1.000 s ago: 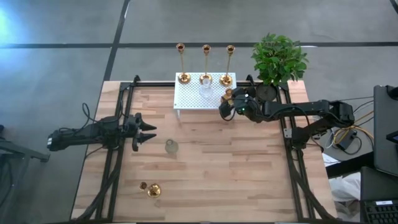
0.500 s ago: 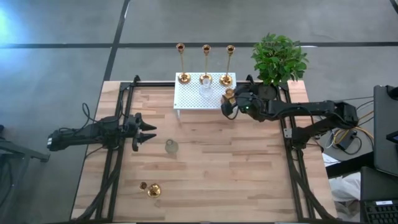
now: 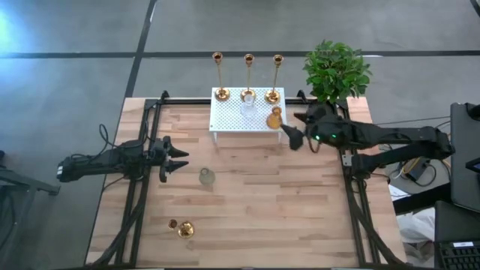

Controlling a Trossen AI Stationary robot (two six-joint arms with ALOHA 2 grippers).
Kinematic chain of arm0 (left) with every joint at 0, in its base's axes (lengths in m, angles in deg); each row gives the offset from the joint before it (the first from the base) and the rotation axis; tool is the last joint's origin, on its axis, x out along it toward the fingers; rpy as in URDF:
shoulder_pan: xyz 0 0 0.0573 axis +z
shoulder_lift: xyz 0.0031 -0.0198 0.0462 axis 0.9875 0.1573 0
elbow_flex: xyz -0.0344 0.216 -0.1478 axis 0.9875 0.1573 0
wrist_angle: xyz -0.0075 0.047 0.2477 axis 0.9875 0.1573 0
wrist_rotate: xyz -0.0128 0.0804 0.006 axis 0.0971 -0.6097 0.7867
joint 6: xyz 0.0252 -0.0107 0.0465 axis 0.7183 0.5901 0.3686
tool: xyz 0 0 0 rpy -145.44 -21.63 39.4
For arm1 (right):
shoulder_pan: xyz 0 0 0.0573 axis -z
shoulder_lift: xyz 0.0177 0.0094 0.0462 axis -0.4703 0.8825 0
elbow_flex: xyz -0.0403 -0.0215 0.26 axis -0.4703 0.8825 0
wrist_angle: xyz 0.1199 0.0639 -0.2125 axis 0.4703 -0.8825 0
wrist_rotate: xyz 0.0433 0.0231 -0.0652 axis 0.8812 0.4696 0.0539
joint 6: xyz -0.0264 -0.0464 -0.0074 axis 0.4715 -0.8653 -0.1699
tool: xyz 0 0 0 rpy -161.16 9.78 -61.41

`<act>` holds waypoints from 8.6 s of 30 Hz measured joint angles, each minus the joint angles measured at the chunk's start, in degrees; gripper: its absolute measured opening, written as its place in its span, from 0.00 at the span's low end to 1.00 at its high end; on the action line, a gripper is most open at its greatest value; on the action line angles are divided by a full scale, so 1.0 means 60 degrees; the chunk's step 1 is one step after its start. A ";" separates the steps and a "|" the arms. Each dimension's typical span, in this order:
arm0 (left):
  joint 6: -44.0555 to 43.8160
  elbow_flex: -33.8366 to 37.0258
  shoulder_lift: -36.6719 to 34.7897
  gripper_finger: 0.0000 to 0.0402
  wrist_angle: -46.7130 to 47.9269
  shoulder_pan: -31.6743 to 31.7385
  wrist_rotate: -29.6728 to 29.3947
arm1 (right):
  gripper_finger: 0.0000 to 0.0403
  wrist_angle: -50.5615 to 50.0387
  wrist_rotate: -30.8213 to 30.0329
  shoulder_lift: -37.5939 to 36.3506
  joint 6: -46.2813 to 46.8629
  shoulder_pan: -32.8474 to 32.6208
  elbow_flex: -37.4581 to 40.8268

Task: Pick & Place candle stick holders
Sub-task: Put the green glass candle holder on the shelf

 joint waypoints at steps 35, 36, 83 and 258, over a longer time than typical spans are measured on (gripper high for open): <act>0.0001 0.0000 -0.0002 0.47 -0.0029 0.0002 0.0000 | 0.02 0.3594 0.3437 -0.4917 -0.3448 -0.0705 0.6665; 0.0000 0.0000 -0.0002 0.47 -0.0029 0.0001 0.0000 | 0.02 0.3706 0.3433 -0.5185 -0.3815 -0.0618 0.6870; 0.0001 0.0000 0.0015 0.47 -0.0051 -0.0002 0.0000 | 0.02 0.3206 0.5031 -0.8964 -0.5830 -0.0497 0.8273; 0.3287 -0.7170 1.2499 0.33 -0.3531 0.3800 -0.0254 | 0.02 0.3202 0.5024 -0.8943 -0.5859 -0.0497 0.8269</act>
